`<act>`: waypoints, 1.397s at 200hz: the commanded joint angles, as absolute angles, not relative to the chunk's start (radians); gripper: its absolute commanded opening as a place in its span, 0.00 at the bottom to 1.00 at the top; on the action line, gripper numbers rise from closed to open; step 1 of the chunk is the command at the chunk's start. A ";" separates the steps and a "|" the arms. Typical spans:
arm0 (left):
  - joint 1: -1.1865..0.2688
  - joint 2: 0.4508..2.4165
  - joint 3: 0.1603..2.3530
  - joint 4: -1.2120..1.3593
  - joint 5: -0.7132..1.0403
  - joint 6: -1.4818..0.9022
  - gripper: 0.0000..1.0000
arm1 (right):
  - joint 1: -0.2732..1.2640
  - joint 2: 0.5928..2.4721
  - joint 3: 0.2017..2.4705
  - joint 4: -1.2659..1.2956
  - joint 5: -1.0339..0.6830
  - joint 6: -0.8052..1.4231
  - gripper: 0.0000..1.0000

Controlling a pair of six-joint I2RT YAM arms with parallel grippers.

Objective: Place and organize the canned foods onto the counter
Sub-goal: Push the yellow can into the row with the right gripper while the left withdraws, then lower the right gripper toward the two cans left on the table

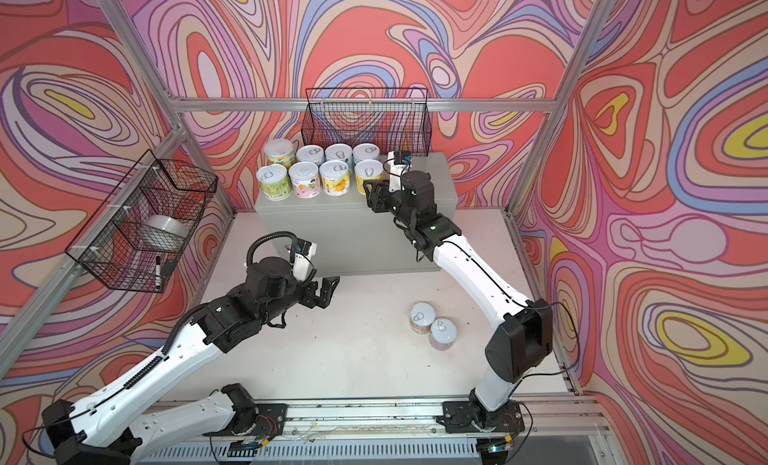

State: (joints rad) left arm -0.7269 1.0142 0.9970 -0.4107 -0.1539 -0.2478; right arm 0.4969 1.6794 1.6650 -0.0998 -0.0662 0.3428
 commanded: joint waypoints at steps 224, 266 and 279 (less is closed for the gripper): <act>-0.790 1.161 0.597 0.279 0.067 -0.324 1.00 | 0.495 1.260 1.335 -0.999 0.084 0.345 0.91; -0.796 1.094 0.537 0.283 0.064 -0.349 1.00 | 0.495 1.249 1.117 -0.972 0.031 0.424 0.98; -0.801 1.072 0.525 0.282 0.058 -0.351 1.00 | 0.495 1.254 1.061 -0.939 0.037 0.435 0.98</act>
